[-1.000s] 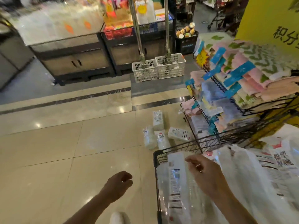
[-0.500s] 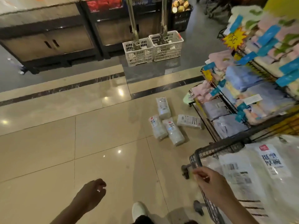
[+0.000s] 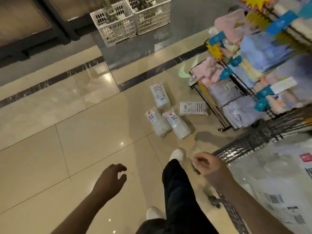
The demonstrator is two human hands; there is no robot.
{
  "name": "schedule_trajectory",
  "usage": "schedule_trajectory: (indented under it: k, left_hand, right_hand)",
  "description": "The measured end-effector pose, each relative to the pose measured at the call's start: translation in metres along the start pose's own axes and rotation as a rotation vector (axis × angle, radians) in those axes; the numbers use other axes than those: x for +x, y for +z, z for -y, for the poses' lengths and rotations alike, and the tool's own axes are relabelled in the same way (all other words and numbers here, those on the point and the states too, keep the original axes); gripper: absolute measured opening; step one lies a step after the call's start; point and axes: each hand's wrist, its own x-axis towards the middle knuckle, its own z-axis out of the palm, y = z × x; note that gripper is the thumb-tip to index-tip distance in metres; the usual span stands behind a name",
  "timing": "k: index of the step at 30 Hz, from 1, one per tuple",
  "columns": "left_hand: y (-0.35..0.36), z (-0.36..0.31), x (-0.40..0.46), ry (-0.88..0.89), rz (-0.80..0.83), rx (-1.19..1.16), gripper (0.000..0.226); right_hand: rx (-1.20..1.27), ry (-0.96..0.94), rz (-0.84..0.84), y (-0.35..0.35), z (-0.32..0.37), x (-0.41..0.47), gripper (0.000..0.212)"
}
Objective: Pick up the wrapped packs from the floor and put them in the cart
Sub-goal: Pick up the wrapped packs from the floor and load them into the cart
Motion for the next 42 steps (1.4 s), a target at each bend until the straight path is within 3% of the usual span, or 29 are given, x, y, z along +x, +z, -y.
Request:
schedule_trajectory:
  k: [5, 8, 11, 16, 19, 22, 27, 32, 36, 40, 42]
  left_hand:
    - [-0.015, -0.036, 0.111, 0.051, 0.054, 0.236, 0.038]
    - [0.001, -0.058, 0.216, 0.193, 0.102, 0.422, 0.047]
    - [0.046, -0.058, 0.343, 0.358, 0.102, 0.542, 0.060]
    - [0.142, -0.053, 0.546, 0.592, 0.087, 0.842, 0.101]
    - [0.195, -0.048, 0.631, 0.656, 0.113, 1.058, 0.119]
    - [0.239, -0.048, 0.677, 0.751, 0.108, 1.171, 0.121]
    - [0.282, -0.044, 0.705, 0.770, 0.027, 1.175, 0.133]
    - [0.257, -0.037, 0.693, 0.841, 0.032, 1.145, 0.111]
    - [0.208, -0.035, 0.647, 0.575, 0.027, 1.121, 0.114]
    - [0.115, -0.058, 0.549, 0.370, 0.011, 0.762, 0.122]
    - [0.045, -0.091, 0.482, 0.178, 0.071, 0.473, 0.122]
  right_hand:
    - [-0.252, 0.057, 0.124, 0.008, 0.016, 0.144, 0.035]
    - [-0.370, 0.142, 0.174, 0.020, 0.000, 0.237, 0.043]
    - [-0.341, 0.194, 0.111, 0.049, -0.041, 0.341, 0.055]
    - [-0.330, 0.305, 0.048, 0.127, -0.138, 0.506, 0.099]
    - [-0.372, 0.314, 0.043, 0.165, -0.186, 0.583, 0.124]
    - [-0.461, 0.280, 0.026, 0.188, -0.221, 0.632, 0.141]
    - [-0.486, 0.225, -0.043, 0.204, -0.249, 0.663, 0.146]
    - [-0.435, 0.230, -0.047, 0.193, -0.240, 0.654, 0.138]
    - [-0.296, 0.279, -0.096, 0.163, -0.206, 0.596, 0.138]
    - [-0.091, 0.312, -0.168, 0.111, -0.139, 0.503, 0.139]
    - [0.010, 0.306, -0.181, 0.072, -0.084, 0.445, 0.139]
